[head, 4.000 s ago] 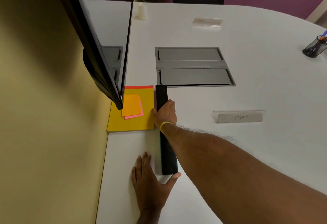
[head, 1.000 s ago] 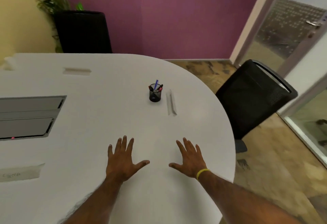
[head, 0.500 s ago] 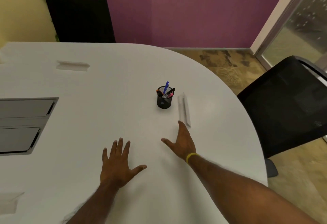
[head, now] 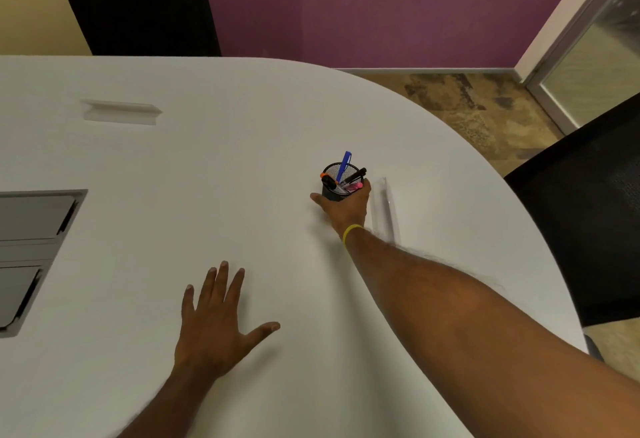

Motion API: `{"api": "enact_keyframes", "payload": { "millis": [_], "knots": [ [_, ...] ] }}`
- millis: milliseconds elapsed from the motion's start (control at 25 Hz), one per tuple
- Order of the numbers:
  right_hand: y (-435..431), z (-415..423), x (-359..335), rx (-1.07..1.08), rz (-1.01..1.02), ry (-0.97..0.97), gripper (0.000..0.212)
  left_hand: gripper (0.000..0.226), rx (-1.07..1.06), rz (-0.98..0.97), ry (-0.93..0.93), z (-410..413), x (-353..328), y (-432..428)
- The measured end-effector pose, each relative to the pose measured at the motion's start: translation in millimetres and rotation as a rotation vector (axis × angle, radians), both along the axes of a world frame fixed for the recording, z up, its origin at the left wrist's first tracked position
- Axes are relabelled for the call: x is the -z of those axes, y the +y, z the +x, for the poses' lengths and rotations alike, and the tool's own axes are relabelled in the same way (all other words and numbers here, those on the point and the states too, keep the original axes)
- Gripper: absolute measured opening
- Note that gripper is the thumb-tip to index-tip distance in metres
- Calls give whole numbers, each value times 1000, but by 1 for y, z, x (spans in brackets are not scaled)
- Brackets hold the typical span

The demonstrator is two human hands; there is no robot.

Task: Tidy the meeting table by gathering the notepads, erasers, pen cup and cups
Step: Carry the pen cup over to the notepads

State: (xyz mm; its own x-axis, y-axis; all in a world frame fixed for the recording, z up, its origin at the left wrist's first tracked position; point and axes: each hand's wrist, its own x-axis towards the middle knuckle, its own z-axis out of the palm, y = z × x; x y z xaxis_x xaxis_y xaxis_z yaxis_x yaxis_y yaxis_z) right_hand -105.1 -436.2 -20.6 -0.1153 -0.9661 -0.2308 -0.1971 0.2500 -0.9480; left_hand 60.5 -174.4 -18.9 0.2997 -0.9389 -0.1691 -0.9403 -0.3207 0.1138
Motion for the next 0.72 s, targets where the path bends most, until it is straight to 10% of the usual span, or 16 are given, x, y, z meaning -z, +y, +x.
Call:
{"api": "enact_keyframes", "payload": {
  "millis": [280,720],
  "knots": [
    [-8,4,-1,82,-53,72,75,116,-31,-13,13,9,0,4],
    [142,-28,-66,-138,-129,145,74,117,-76,-2,-35,15,-53,94]
  ]
}}
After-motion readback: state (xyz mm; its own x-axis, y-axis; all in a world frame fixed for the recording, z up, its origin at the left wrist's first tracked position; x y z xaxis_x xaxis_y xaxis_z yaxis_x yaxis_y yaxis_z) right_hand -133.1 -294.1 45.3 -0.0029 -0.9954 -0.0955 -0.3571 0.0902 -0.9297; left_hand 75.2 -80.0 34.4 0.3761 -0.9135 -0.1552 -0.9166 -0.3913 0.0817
